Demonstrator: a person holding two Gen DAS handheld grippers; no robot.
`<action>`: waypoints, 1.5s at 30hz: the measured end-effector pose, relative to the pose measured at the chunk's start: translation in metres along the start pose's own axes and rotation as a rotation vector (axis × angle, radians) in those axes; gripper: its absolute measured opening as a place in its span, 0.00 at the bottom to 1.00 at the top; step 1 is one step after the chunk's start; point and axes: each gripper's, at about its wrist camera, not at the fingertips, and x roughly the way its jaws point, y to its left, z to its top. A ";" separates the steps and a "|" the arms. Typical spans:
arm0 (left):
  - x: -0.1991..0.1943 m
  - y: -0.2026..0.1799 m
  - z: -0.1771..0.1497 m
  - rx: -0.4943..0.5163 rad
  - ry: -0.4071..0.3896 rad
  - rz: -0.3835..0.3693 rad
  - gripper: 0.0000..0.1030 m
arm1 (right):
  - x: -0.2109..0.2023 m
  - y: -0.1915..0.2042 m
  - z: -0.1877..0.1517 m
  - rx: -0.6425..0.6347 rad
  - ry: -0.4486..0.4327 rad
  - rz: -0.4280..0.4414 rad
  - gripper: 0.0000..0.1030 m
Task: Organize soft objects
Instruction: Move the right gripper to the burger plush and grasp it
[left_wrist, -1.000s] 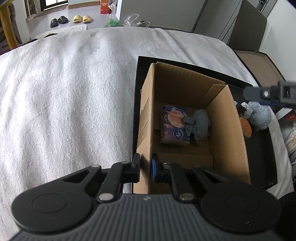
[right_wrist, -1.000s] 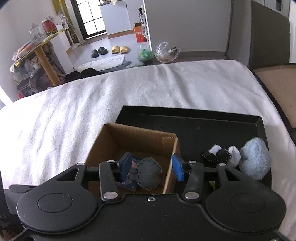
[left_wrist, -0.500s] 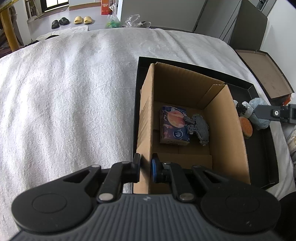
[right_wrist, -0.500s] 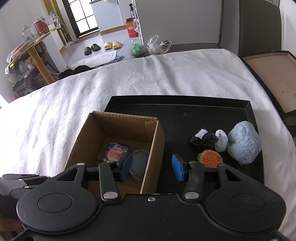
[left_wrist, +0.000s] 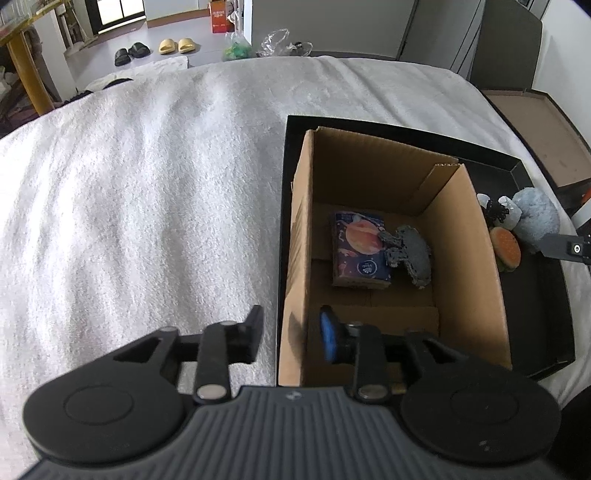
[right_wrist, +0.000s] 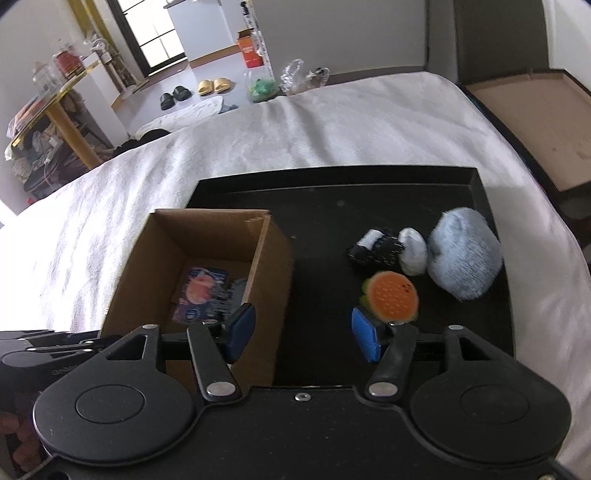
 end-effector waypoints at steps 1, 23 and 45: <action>-0.001 -0.001 0.001 0.003 -0.004 0.006 0.40 | 0.001 -0.004 -0.001 0.006 0.001 -0.001 0.56; 0.011 -0.034 0.021 0.056 0.021 0.155 0.71 | 0.056 -0.077 -0.017 0.108 0.027 0.025 0.72; 0.018 -0.065 0.039 0.102 0.060 0.266 0.81 | 0.096 -0.102 -0.018 0.076 0.066 0.083 0.34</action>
